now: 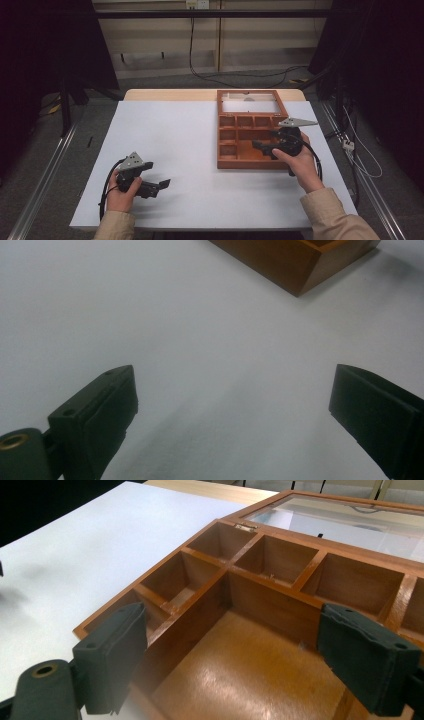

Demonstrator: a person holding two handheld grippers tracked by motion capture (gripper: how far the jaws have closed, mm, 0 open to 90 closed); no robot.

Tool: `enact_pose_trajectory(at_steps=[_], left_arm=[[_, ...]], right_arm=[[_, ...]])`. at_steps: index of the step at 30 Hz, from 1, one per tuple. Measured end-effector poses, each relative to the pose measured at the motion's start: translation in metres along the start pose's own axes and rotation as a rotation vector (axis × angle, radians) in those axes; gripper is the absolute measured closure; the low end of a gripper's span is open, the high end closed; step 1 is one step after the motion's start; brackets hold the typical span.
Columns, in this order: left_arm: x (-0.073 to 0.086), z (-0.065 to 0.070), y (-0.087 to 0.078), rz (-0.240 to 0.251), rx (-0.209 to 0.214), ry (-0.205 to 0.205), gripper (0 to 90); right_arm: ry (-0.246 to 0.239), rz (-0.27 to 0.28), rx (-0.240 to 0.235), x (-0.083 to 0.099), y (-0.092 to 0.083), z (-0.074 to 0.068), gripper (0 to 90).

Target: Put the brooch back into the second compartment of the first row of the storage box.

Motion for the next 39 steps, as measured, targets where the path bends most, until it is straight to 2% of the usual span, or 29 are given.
enact_pose_trajectory(at_steps=[6, 13, 17, 39], left_arm=[[0.000, -0.001, 0.000, -0.003, -0.002, -0.002, 5.2], [0.000, 0.000, 0.001, -0.001, 0.001, -0.005, 5.2], [0.000, 0.000, 0.000, -0.001, -0.001, -0.002, 5.2], [0.000, -0.001, 0.000, -0.001, -0.004, -0.008, 5.1]], right_arm=[[-0.021, 0.000, 0.014, 0.014, -0.011, 0.000, 12.1], [-0.023, 0.006, 0.010, 0.027, -0.021, 0.000, 12.0], [-0.042, 0.003, 0.026, 0.034, -0.028, 0.002, 12.0], [-0.038, 0.014, 0.027, 0.070, -0.055, 0.007, 11.8]])
Point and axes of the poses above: each handheld gripper's, and its own axes: y roughly forward along the jaws, x roughly out of its underside, z roughly to its right, the point moved 9 cm from there along y, roughly forward along the jaws, and after that the axes turned 9 degrees about y, right-handed, at the moved point
